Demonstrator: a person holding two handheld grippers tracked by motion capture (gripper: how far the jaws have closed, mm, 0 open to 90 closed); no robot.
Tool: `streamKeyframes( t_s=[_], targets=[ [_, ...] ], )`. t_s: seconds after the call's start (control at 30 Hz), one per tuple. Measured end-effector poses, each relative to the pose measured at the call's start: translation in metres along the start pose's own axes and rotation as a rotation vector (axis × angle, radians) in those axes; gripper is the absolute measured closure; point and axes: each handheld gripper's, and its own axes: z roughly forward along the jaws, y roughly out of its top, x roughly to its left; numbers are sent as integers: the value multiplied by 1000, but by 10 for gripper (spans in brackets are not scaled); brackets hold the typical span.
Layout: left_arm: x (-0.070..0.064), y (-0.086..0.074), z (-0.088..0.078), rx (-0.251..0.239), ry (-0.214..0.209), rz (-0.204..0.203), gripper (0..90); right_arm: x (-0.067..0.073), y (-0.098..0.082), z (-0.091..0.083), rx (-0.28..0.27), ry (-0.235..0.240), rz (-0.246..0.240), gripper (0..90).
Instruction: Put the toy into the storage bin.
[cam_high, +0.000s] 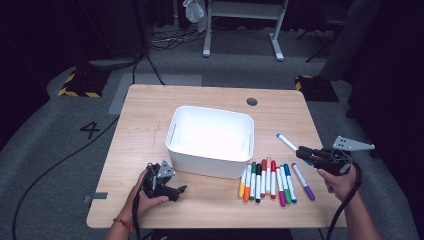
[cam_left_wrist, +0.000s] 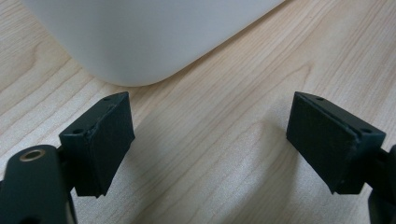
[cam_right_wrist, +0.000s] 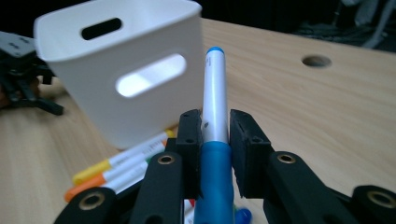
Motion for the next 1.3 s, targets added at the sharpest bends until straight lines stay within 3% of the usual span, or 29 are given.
streamKeyframes(
  t_s=[0.27,0.5,0.57,0.7,0.8,0.9,1.1,1.3],
  targets=[
    [0,0,0,0,-1,3,150,34,55,22,-18,129,-107,747],
    [0,0,0,0,1,2,149,76,89,76,55,230,-213,747],
    [0,0,0,1,1,2,149,86,95,94,79,236,-245,747],
    [0,0,0,0,2,2,149,100,96,127,141,267,-273,746],
    [0,0,0,0,1,2,149,108,94,143,170,279,-288,746],
    [0,0,0,0,2,2,149,113,94,151,177,294,-284,746],
    [0,1,0,0,2,6,150,122,93,165,241,295,-313,745],
    [0,1,0,1,1,6,150,123,92,173,306,295,-308,743]
  ],
)
